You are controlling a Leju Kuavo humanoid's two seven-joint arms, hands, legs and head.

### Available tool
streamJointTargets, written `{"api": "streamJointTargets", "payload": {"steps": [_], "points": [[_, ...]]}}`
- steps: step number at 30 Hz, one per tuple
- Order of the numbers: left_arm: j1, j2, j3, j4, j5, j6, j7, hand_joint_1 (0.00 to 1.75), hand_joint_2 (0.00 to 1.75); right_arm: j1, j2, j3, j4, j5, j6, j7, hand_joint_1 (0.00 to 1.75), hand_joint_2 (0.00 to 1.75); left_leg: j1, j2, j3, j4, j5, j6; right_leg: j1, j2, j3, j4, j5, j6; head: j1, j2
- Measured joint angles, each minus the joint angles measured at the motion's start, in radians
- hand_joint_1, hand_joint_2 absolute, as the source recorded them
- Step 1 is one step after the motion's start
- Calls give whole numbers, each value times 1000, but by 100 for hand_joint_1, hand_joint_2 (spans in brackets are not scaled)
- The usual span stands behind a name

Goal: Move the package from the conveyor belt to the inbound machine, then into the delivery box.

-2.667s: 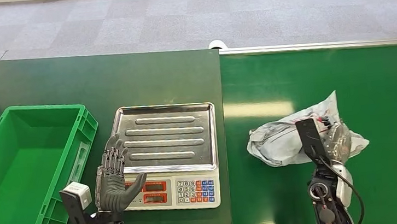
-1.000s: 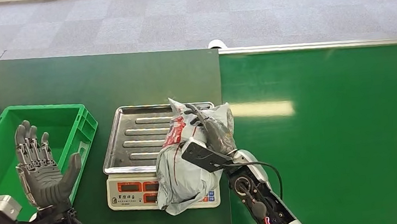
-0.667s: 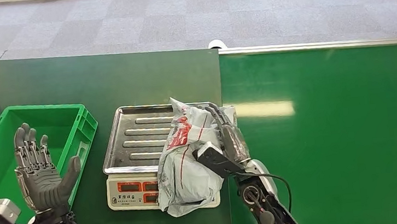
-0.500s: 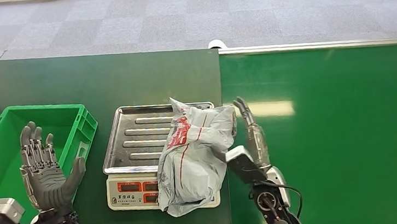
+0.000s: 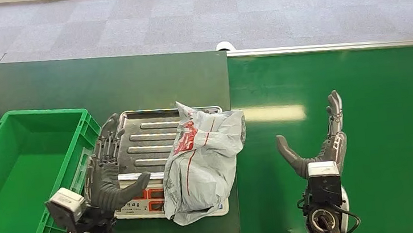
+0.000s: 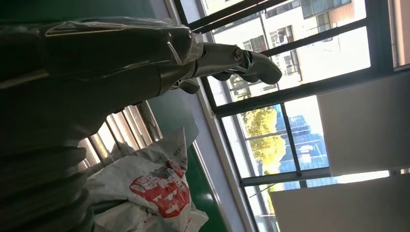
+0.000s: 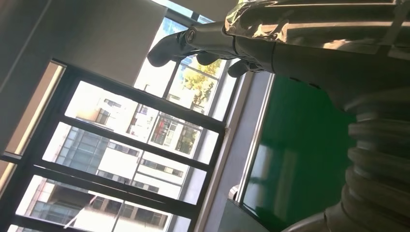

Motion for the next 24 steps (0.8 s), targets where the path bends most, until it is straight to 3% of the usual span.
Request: {"api": "streamJointTargets", "payload": {"steps": [9, 14, 19, 23, 24], "points": [[-65, 12, -132, 139, -135, 22, 103, 0, 175, 44, -8, -19, -79, 1, -3, 0, 0, 175, 0, 0, 0, 0, 0, 0, 0, 0, 0, 0, 0, 0, 0, 0], [-78, 13, -157, 174, -143, 21, 121, 0, 175, 50, -11, -22, -89, 0, -4, 0, 0, 175, 0, 0, 0, 0, 0, 0, 0, 0, 0, 0, 0, 0, 0, 0], [-100, 15, -185, 248, -239, -6, 240, 0, 175, 52, -15, -22, -88, -4, -7, 0, 0, 175, 0, 0, 0, 0, 0, 0, 0, 0, 0, 0, 0, 0, 0, 0], [-137, 14, -199, 345, -318, 11, 286, 0, 175, 51, -17, -15, -81, -4, -12, 0, 0, 175, 0, -1, 0, 0, 0, 0, 0, 0, 1, 0, 0, 0, 0, 0], [-145, 14, -200, 364, -337, 19, 295, 12, 175, 50, -17, -13, -80, -5, -14, 0, 0, 175, 0, -1, 0, 0, 0, 0, 0, 0, 1, 0, 0, 0, 0, 0]]}}
